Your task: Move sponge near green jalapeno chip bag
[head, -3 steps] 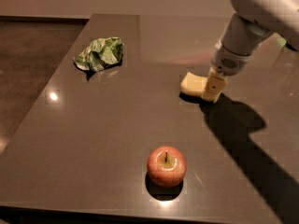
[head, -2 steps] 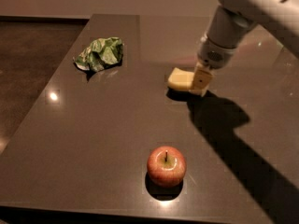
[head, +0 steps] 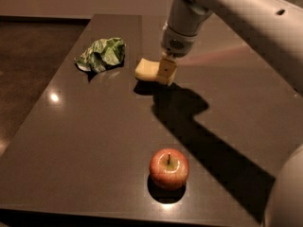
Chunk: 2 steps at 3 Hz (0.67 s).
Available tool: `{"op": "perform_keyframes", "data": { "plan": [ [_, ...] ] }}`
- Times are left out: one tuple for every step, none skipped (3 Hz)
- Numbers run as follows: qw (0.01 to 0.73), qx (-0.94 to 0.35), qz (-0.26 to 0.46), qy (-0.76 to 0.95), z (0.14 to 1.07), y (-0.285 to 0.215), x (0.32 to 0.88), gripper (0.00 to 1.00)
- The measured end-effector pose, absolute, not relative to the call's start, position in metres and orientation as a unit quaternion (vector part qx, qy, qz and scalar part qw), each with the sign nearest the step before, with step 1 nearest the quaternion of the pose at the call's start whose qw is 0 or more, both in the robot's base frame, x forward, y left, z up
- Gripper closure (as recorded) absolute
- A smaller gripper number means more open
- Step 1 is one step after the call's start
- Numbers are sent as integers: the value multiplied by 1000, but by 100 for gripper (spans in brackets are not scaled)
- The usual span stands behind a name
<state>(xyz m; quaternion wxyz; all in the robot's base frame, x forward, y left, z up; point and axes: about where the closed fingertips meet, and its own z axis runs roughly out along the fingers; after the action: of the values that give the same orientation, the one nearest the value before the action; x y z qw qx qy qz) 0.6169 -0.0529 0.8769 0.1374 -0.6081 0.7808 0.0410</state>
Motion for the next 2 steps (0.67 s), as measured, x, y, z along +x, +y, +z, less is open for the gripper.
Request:
{"op": "perform_keyframes", "data": {
  "plan": [
    [137,-624,41,768,874,-21,630,100],
    [132,-634,38,761,869,-2,639,85]
  ]
}}
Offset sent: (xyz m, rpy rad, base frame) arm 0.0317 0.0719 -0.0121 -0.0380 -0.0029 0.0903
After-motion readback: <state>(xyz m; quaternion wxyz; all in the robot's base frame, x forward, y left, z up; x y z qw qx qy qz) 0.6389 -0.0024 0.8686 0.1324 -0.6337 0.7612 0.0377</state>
